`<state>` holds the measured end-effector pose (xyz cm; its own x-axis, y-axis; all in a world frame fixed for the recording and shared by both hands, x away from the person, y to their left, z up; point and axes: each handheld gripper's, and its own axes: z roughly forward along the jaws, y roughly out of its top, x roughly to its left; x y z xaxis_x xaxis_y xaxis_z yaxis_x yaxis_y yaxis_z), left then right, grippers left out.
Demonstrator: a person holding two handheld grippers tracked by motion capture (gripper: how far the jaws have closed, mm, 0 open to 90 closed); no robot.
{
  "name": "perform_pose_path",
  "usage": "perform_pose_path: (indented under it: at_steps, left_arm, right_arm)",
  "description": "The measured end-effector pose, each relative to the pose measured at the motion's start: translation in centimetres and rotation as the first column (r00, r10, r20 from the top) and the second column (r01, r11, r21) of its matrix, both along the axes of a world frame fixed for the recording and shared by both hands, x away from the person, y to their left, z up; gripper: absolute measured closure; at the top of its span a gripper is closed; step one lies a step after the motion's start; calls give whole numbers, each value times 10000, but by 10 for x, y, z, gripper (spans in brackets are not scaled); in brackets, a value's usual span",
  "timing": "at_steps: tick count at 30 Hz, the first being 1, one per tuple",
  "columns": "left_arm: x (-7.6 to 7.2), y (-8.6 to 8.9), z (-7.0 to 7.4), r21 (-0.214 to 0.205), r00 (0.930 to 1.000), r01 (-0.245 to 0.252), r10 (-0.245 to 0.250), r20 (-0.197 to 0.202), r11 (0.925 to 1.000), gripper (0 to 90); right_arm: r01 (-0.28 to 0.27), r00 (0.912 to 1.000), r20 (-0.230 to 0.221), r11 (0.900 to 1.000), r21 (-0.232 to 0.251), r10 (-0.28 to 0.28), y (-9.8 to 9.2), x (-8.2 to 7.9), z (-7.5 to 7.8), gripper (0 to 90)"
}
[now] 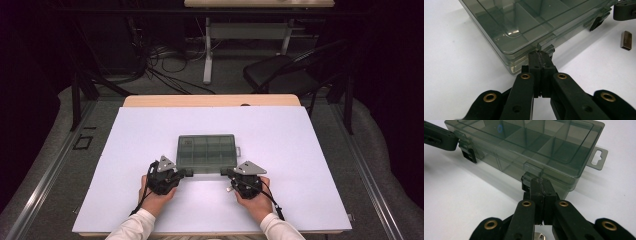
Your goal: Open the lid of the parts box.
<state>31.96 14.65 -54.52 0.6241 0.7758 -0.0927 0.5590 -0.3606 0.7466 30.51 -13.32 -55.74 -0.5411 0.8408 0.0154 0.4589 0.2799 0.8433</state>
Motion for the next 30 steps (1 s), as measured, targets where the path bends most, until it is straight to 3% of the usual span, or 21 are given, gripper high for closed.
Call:
perform_pose_path:
  at_steps: [7, 14, 23, 30]
  left_arm:
    - [-3, 0, 4, -528, 9984, -425, 445, 361, 9977, 900]
    - [-2, 3, 7, -976, 9945, -841, 896, 534, 9917, 900]
    - [2, 4, 10, -1079, 9916, -1129, 1189, 511, 9877, 900]
    - [10, 2, 18, -1239, 9868, -1459, 1532, 517, 9815, 900]
  right_arm:
    - [121, 9993, 352, 9991, 401, -135, -2, -1, 6, 897]
    - [518, 9983, 248, 9971, 549, -533, -6, 2, 11, 900]
    - [711, 9971, 221, 9949, 710, -728, -9, 6, 13, 900]
    - [711, 9964, 392, 9936, 879, -747, -9, 12, 25, 900]
